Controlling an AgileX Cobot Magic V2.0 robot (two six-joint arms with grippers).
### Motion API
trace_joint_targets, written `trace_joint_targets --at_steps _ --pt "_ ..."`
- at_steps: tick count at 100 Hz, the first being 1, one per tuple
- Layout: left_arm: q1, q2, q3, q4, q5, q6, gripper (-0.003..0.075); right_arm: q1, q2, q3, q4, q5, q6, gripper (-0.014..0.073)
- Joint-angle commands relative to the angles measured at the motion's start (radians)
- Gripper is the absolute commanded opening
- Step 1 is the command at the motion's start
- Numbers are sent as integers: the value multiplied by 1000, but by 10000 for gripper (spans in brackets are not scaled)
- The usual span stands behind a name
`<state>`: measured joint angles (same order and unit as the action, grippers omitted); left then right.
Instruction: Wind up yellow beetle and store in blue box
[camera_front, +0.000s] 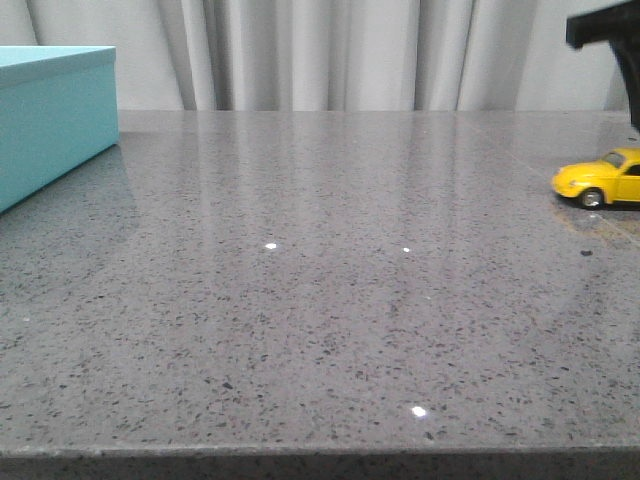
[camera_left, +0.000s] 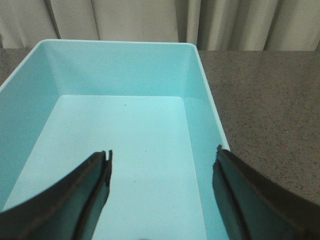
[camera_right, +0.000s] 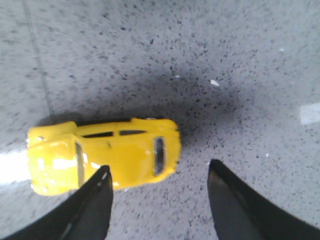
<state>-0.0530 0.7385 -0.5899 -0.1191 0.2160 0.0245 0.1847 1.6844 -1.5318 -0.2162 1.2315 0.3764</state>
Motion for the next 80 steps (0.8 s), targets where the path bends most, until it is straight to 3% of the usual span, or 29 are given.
trace_joint_targets --at_steps 1,46,80 --pt "1 1 -39 -11 -66 -2 430 16 -107 -23 -3 20 -21 425" --pt "1 3 -39 -21 -105 -5 430 75 -274 -21 64 -78 -45 425" --pt "1 18 -43 -27 -123 -4 430 75 -331 -21 136 -75 -81 425"
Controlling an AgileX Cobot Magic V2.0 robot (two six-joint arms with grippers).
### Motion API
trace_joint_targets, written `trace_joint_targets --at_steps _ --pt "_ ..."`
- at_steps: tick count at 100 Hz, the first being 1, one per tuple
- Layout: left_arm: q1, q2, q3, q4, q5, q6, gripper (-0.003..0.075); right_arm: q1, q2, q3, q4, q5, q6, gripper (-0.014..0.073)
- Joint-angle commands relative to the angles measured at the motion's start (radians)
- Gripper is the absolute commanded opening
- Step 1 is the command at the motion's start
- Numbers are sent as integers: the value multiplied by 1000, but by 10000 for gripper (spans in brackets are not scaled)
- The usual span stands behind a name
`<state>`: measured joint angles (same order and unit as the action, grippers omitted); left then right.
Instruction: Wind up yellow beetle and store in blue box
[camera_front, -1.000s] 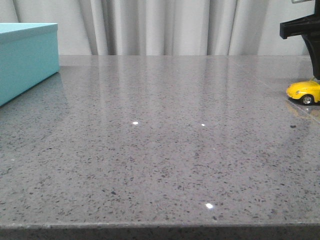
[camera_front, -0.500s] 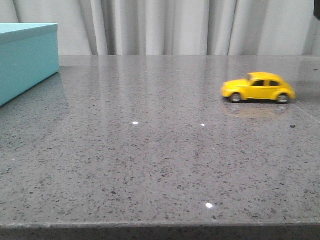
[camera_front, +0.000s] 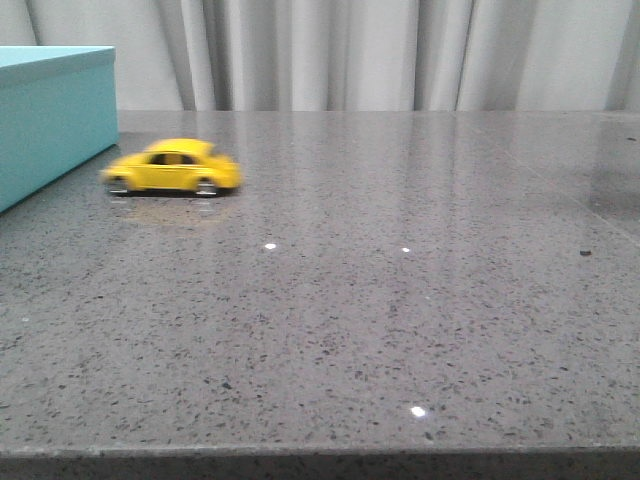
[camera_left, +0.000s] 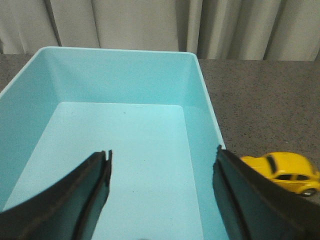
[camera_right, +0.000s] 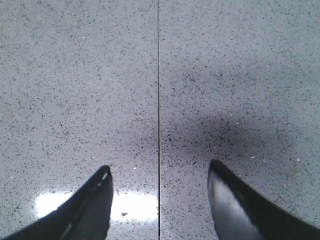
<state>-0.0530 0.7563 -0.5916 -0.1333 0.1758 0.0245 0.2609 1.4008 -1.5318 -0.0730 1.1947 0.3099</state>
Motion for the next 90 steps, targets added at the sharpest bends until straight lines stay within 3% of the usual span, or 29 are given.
trace_joint_targets --at_steps 1,22,45,69,90 --pt "1 0 -41 -12 -80 -4 430 -1 -48 -21 -7 -38 -15 425" --pt "1 38 -129 -12 16 10 430 -1 -73 -21 -5 -47 -21 425" --pt "-23 159 -309 -12 203 139 432 -1 -91 -21 -3 -45 -21 425" --pt "-135 316 -516 -14 329 344 468 -1 -95 -21 -1 -47 -22 425" --pt "-208 482 -717 -14 507 620 468 -1 -95 -21 -1 -49 -22 425"
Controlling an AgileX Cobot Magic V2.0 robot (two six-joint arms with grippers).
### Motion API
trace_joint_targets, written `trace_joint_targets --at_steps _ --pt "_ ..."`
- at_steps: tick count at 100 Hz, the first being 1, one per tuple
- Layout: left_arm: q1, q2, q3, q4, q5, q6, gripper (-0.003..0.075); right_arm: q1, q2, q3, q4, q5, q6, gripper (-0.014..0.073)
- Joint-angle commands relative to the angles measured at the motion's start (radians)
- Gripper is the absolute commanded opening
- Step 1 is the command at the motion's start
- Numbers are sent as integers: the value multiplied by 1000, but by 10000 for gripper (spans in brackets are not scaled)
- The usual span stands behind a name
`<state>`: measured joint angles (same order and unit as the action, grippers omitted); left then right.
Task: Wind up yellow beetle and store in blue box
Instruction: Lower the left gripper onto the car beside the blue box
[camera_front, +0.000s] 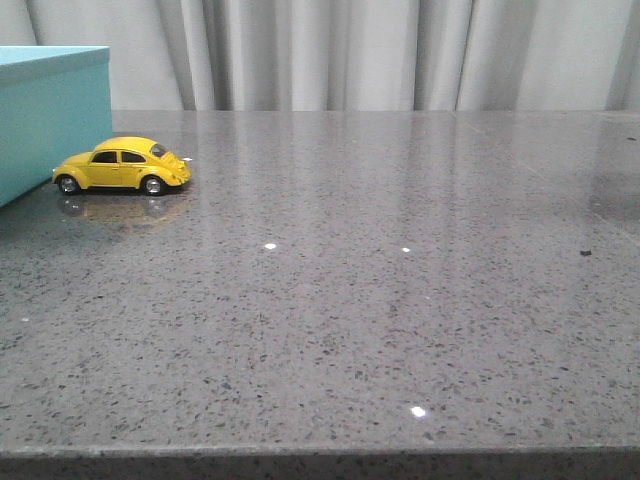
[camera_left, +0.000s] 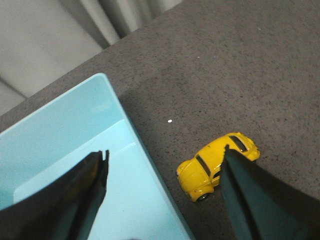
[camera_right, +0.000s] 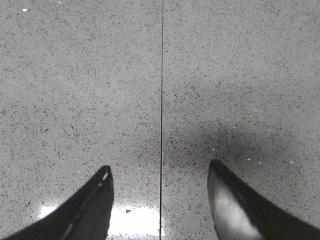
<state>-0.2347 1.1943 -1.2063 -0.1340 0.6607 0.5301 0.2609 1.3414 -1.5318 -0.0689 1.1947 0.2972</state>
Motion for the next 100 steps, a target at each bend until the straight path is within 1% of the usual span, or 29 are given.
trace_joint_targets --at_steps 1,15,21,30,36,50,57,71,100 --pt "-31 50 -109 -13 28 132 468 -1 -35 -21 -5 -49 -10 425" --pt "-54 161 -222 -13 159 325 468 -1 -35 -21 -5 -57 -10 425" --pt "-56 207 -261 -13 199 375 468 -1 -35 -21 -5 -61 -10 425" --pt "-56 264 -290 -13 212 466 468 -1 -35 -21 -5 -69 -10 425" --pt "-56 289 -289 -13 212 543 468 -1 -35 -21 -5 -75 -10 425" --pt "-56 344 -289 -13 214 671 468 -1 -35 -21 -5 -77 -10 425" --pt "-56 365 -289 -13 200 695 468 -1 -35 -21 -5 -77 -12 425" --pt "-56 415 -289 -27 191 695 468 -1 -35 -21 -5 -77 -34 425" --pt "-95 498 -289 -32 183 695 468 -1 -35 -21 -5 -79 -36 425"
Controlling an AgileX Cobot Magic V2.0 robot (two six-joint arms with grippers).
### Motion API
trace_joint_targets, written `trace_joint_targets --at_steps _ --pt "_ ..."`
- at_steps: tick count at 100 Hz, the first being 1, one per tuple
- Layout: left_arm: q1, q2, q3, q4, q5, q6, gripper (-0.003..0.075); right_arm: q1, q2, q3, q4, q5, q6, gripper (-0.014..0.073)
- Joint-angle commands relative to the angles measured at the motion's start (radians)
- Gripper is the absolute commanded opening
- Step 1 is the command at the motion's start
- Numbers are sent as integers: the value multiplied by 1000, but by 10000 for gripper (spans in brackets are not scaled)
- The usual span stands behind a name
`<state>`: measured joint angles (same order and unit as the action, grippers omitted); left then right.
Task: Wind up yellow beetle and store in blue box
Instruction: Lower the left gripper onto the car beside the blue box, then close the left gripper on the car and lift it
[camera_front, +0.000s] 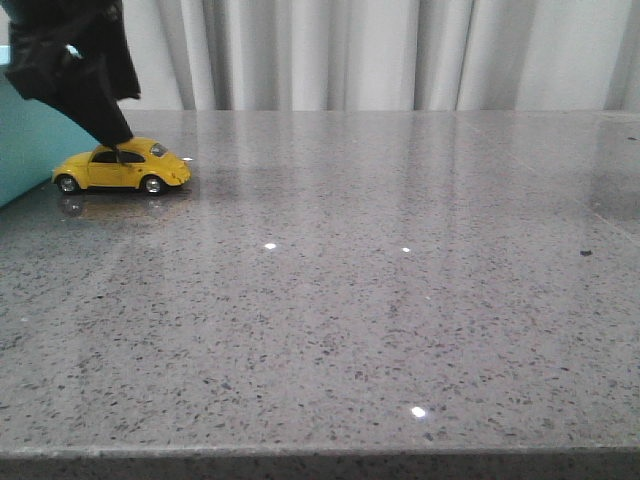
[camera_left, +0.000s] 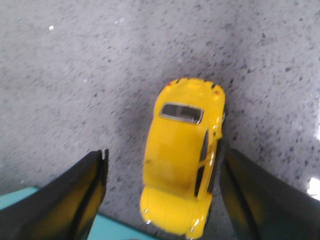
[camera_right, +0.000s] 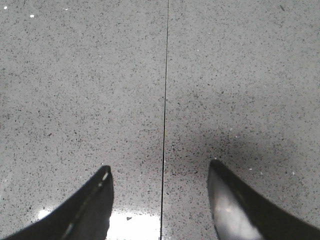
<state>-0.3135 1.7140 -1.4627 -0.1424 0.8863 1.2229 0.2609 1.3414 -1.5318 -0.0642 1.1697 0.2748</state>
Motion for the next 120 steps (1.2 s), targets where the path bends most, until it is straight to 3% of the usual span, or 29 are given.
trace_joint_targets --at_steps 1,71,107,120 --pt "-16 -19 -33 -23 -42 2 468 -1 -35 -21 -10 -55 -13 425" --pt "-16 31 -33 -25 -32 2 455 -1 -35 -21 -10 -55 -14 425" --pt "-16 31 -33 -25 -31 0 206 -1 -35 -21 -10 -55 -14 425" --pt "-16 31 -39 -25 -31 0 160 -1 -35 -21 -10 -55 -14 425"
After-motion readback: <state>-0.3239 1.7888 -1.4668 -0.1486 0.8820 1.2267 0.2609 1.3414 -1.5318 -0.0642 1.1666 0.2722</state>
